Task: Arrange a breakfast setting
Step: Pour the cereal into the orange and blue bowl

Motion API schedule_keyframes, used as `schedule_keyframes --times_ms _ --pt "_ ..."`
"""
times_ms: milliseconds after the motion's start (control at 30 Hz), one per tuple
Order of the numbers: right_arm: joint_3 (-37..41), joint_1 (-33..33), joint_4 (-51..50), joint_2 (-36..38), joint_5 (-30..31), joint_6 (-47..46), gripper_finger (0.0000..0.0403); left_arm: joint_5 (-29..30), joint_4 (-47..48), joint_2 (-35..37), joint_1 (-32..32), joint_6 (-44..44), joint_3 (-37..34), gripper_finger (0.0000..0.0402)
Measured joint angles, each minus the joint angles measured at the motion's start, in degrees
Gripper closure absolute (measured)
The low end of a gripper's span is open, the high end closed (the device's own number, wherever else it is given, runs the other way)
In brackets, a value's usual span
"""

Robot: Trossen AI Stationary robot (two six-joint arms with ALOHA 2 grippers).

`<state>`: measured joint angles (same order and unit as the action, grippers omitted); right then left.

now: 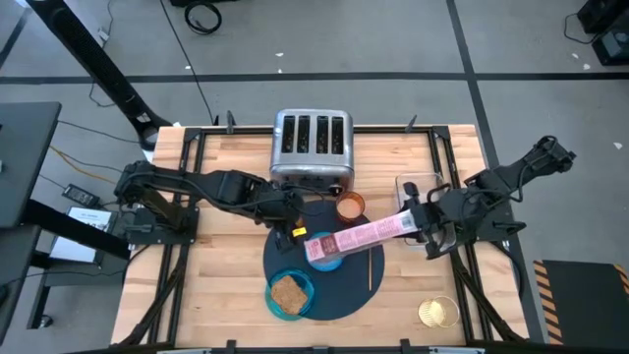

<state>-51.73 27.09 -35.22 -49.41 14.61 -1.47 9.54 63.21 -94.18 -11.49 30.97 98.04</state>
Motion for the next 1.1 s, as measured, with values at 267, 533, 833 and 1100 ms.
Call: schedule_keyframes --times_ms 267,533,833,1100 --pt "0.0 -1.2 0.6 -0.5 -1.7 1.1 0.0225 0.0 0.7 0.5 0.0 0.3 0.0 0.0219" --pt "0.0 -2.2 0.9 -0.5 -2.4 3.3 0.0225 0.0 0.8 0.5 0.1 -0.1 0.0 0.0219" --pt "0.0 -2.2 1.2 -0.5 -3.1 8.6 0.0225 0.0 1.1 0.5 0.1 -0.1 0.0 0.0219" --pt "0.0 -2.2 2.6 -0.5 -4.4 13.1 0.0225 0.0 1.1 0.5 0.1 -0.1 0.0 0.0219"
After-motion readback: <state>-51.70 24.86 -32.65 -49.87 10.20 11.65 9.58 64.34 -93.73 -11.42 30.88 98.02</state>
